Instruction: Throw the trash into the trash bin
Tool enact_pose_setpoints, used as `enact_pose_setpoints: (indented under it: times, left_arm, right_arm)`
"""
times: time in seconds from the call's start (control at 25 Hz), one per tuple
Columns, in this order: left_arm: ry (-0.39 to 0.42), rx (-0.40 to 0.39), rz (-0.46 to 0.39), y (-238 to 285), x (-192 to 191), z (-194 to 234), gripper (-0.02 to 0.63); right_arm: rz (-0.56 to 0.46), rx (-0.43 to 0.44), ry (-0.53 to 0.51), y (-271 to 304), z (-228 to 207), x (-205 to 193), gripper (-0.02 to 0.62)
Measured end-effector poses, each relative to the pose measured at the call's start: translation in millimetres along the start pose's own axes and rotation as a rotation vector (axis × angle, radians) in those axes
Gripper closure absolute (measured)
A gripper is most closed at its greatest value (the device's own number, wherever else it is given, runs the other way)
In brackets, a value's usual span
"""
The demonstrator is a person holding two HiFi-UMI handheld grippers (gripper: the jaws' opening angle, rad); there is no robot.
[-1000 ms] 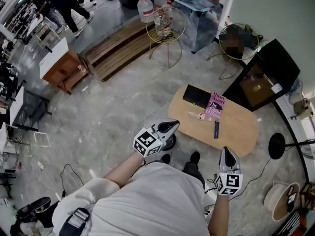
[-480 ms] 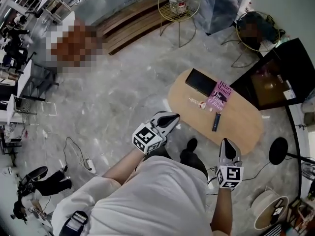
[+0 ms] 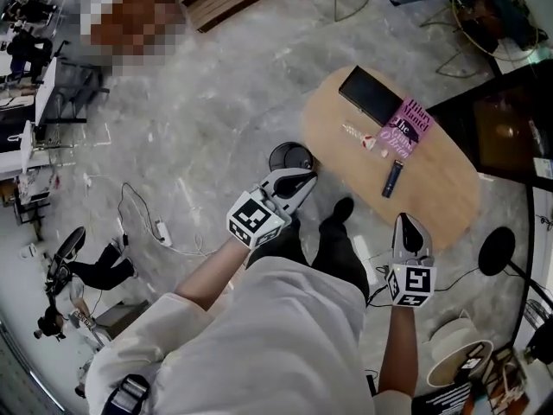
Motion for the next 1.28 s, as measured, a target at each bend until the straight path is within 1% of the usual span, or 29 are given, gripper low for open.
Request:
enact_pose_setpoints:
  times: [0.16,0.28,0.36,0.4,0.44,0.52,0.64,0.8,0.96,1.28]
  left_arm:
    - [-0.026,0.030,0.037,10.0,-20.8,2.2,0.600]
    - [-0.029,0.040,0.046,20.0,-29.9,7.4,0.600]
    - [-0.033,0.047,0.057,24.2,-37.5,8.1,0.600]
    - [-0.036,0.050,0.066,25.6,-42.7,7.5,0.600]
    - [-0.041,0.053,0.076,27.0,-48.6,6.9,0.600]
    - [-0.051,0.057,0.094,31.1,-61.3,7.9,0.600]
    - [-0.060,0.055,0.114,39.7,-80.3,12.2,0.600]
    - [-0.072,0.051,0.142,53.1,-106.3,15.1,0.600]
    - [-0.092,0.057,0.166,65.8,-133.4,15.7,0.600]
    - [-0.125,0.091,0.200,90.2,-181.8,23.3,0.600]
  right_arm:
    - [0.045,0.037,0.024,14.7,-10.2,-21.3,0.584]
    - [0.068,0.017,0.046,24.5,-22.8,-36.5,0.584]
    - [0.088,0.002,0.081,28.4,-31.9,-50.3,0.577]
    - [0.101,0.000,0.104,30.0,-35.9,-58.6,0.492]
    - [0.114,-0.004,0.125,31.5,-40.0,-67.1,0.457]
    - [0.131,-0.017,0.159,36.6,-48.8,-82.8,0.447]
    - [0.159,-0.039,0.193,48.9,-63.1,-104.0,0.396]
    - [0.198,-0.068,0.218,64.2,-84.1,-129.6,0.356]
    - [0.225,-0.094,0.238,75.7,-102.9,-155.8,0.345]
    - [0.298,-0.088,0.242,103.1,-123.8,-208.5,0.345]
Point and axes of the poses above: the fingertips, and each gripper's own axes: y forward along the fingers, z to its left, x out of its top, the point moved 2 cm from there along -y, backward along the fingers, and after that the axes turned 15 degrees about x, right-handed, at the moved point
